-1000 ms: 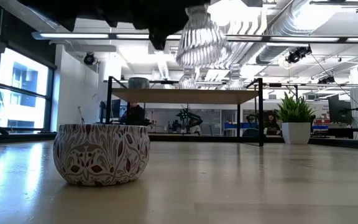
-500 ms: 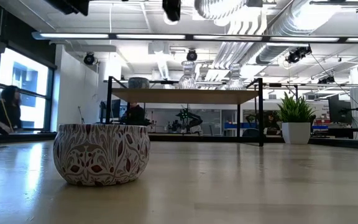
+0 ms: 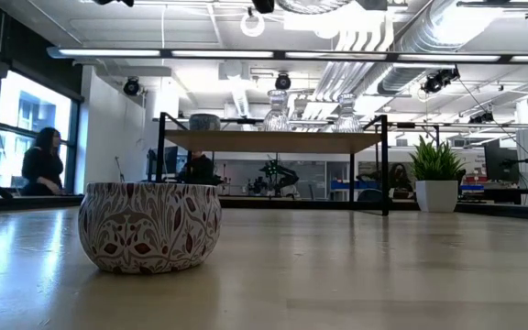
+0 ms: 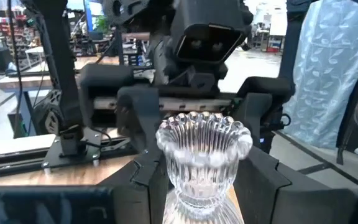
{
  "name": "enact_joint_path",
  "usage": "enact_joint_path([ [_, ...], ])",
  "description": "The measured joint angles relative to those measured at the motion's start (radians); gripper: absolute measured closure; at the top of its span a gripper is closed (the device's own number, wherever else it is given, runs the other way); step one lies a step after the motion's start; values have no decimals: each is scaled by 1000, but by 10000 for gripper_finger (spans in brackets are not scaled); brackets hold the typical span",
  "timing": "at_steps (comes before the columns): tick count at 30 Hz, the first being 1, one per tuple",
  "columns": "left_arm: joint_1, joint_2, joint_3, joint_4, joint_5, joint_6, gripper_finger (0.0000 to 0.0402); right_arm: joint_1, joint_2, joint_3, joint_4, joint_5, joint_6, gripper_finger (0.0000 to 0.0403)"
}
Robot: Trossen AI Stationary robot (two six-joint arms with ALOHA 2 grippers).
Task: Pick & Place candle stick holders
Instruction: Put the transparent candle holder on the shelf
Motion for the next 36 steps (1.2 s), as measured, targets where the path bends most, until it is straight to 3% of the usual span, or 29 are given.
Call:
enact_joint_path([
  [17,2,9,1,3,-9,0,267,-101,12,0,68,-23,-43,94],
  [36,1,27,1,175,41,6,267,-115,13,0,253,-98,-202,94],
])
